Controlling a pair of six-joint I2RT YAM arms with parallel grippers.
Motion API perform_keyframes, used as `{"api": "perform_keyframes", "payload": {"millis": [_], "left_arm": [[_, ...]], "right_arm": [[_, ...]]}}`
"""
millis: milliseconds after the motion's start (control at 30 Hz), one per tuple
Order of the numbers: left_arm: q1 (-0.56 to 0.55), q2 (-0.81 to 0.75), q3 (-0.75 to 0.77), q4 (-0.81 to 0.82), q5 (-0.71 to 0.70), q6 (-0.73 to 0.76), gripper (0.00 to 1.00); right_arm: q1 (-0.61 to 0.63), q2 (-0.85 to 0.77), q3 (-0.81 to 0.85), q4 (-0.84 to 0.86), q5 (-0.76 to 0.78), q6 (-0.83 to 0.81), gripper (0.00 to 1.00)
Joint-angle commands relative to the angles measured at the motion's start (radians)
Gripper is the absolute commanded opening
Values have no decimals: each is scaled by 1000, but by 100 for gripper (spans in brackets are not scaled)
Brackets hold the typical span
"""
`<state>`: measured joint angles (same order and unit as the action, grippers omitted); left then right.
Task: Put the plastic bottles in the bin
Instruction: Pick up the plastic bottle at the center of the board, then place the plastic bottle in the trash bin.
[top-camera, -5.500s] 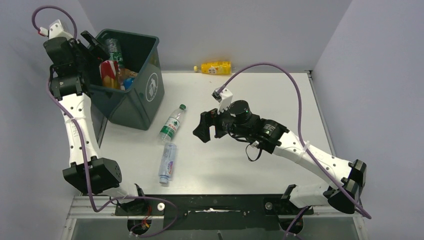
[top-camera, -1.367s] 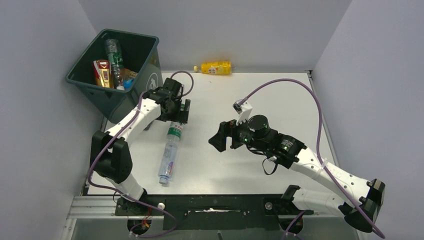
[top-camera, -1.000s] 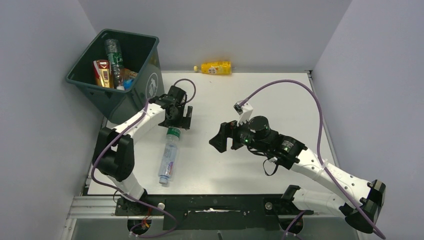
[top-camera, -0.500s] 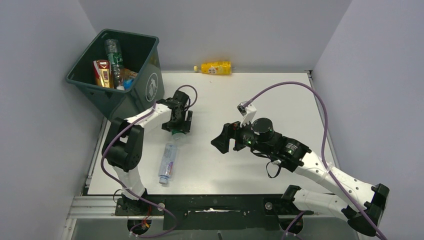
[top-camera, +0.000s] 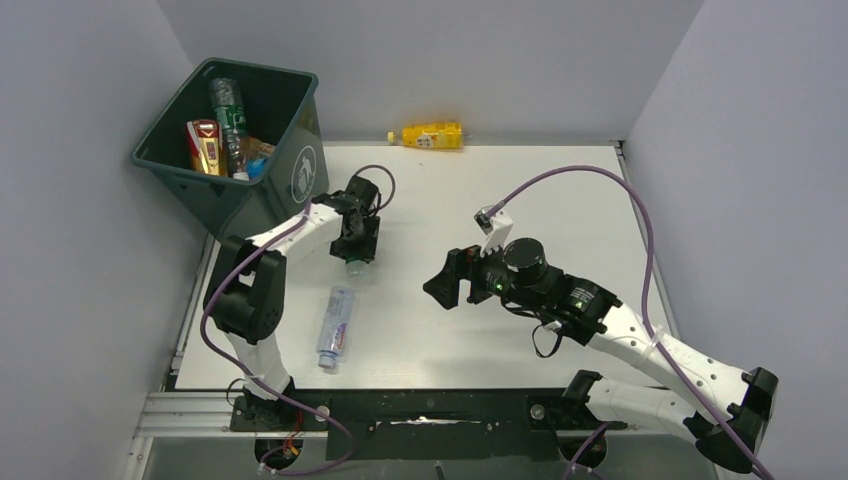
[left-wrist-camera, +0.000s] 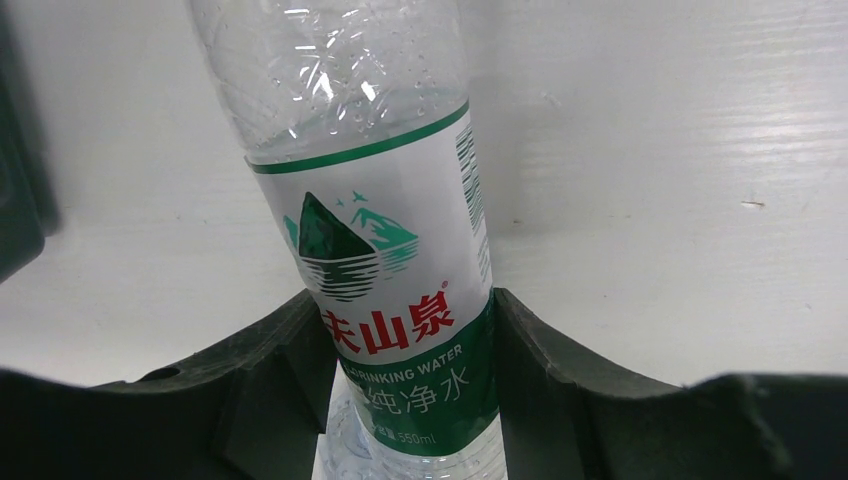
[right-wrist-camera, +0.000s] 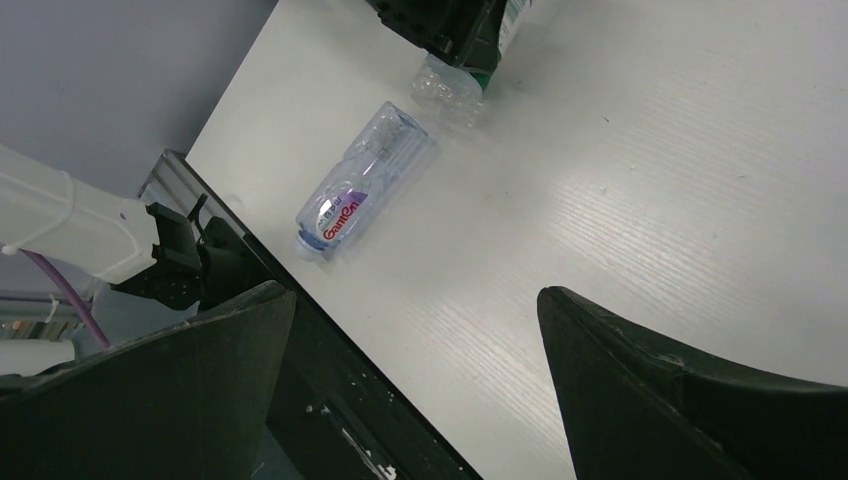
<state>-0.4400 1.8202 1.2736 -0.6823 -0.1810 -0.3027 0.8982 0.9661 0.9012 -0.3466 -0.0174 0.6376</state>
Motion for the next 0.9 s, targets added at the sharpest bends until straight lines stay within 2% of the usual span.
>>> {"api": "perform_keyframes", "payload": {"millis": [0, 367, 633, 867], "left_arm": [[-3, -86, 144, -41, 18, 11, 40], [1, -96, 625, -259, 7, 65, 40], [63, -48, 995, -374, -17, 106, 40], [166, -88, 1087, -292, -11, 121, 40]], "right_arm": [[7, -34, -2, 37, 18, 8, 98], [10, -36, -4, 42, 19, 11, 98], [13, -37, -2, 35, 22, 13, 98], [16, -32, 8, 17, 19, 16, 98]]}}
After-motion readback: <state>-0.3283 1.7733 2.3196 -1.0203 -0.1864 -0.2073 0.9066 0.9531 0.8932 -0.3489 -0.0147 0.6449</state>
